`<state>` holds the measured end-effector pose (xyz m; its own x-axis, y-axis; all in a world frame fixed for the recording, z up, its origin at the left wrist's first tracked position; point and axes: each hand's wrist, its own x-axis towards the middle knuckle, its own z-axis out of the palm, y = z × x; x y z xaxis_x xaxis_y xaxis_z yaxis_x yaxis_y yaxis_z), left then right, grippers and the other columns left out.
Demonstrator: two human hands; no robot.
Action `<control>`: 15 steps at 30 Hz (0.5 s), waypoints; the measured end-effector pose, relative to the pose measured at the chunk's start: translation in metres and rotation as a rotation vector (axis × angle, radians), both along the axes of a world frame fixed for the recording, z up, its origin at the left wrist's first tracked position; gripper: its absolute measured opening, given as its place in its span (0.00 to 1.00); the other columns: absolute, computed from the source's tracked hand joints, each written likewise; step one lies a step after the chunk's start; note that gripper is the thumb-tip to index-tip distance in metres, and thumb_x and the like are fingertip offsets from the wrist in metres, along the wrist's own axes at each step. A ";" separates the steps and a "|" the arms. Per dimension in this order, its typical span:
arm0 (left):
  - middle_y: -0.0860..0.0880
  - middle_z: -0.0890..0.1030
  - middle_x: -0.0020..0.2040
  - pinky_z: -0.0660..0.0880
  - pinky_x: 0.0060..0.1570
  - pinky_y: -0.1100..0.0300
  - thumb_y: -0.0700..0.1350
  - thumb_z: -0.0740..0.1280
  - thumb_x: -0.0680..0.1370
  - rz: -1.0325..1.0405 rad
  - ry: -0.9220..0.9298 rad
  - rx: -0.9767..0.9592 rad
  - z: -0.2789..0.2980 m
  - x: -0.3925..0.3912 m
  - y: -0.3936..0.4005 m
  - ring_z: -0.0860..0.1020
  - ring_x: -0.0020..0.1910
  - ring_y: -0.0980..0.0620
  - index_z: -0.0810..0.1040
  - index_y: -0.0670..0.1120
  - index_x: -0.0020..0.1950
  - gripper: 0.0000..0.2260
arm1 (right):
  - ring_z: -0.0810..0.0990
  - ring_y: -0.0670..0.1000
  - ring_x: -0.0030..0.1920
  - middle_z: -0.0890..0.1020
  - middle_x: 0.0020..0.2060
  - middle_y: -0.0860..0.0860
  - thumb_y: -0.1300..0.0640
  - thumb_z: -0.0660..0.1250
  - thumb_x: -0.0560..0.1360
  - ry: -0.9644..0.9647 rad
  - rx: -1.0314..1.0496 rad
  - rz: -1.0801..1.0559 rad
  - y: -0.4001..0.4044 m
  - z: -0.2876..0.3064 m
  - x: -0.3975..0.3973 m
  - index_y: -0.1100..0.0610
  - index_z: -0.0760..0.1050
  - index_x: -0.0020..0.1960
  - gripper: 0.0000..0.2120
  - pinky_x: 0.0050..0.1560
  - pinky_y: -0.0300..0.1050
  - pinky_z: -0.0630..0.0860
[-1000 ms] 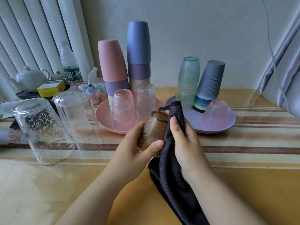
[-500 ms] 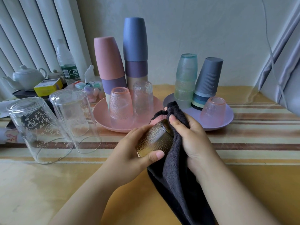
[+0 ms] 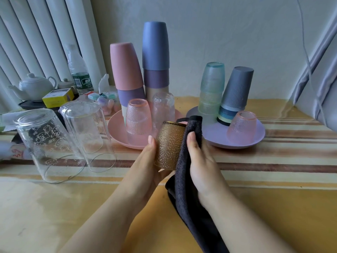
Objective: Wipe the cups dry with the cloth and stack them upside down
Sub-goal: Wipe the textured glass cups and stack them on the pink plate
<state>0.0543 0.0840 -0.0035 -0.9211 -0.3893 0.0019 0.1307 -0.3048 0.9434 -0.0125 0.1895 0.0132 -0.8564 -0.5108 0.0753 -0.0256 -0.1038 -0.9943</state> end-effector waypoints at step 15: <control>0.44 0.83 0.57 0.72 0.64 0.47 0.60 0.65 0.72 0.148 0.040 -0.052 -0.001 0.001 -0.005 0.79 0.59 0.47 0.80 0.43 0.59 0.24 | 0.72 0.27 0.55 0.75 0.53 0.28 0.39 0.58 0.69 0.083 -0.057 -0.048 -0.002 0.003 0.004 0.36 0.71 0.55 0.15 0.58 0.27 0.67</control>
